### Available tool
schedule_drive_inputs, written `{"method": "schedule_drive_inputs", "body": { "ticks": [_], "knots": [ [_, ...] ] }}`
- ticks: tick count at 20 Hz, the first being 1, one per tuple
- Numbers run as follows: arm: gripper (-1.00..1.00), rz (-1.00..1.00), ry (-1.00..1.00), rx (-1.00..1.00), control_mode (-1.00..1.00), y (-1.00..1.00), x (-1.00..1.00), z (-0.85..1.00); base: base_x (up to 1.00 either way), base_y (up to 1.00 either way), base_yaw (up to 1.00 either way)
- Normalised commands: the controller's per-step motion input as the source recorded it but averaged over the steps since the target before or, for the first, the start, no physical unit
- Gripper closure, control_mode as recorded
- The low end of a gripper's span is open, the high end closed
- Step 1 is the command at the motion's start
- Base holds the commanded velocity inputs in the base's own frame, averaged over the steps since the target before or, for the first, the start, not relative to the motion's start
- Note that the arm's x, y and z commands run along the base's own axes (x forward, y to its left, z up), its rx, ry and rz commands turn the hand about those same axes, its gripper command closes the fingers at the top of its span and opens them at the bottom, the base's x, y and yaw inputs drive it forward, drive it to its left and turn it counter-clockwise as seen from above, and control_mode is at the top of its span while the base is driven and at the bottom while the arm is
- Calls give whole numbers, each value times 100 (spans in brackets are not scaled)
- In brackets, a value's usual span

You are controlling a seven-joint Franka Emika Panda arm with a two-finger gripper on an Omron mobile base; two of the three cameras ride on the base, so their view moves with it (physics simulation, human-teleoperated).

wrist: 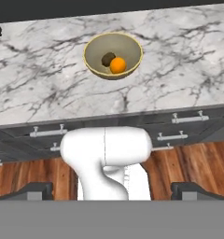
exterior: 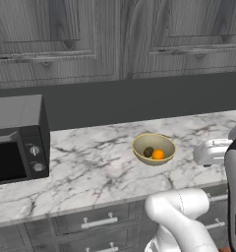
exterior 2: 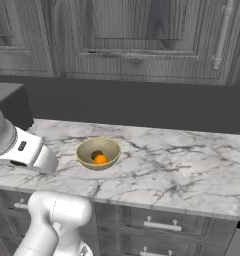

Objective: Take the orange, mushroom, and kiwi from the freezer and place them in the bowl on the counter.

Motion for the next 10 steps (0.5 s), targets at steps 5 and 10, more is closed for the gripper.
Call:
{"method": "schedule_drive_inputs", "body": {
  "ticks": [5,10],
  "knots": [
    [-100,0,0,0,100,0,0,0,-89,6,0],
    [-100,0,0,0,100,0,0,0,-93,91,32]
  ]
}}
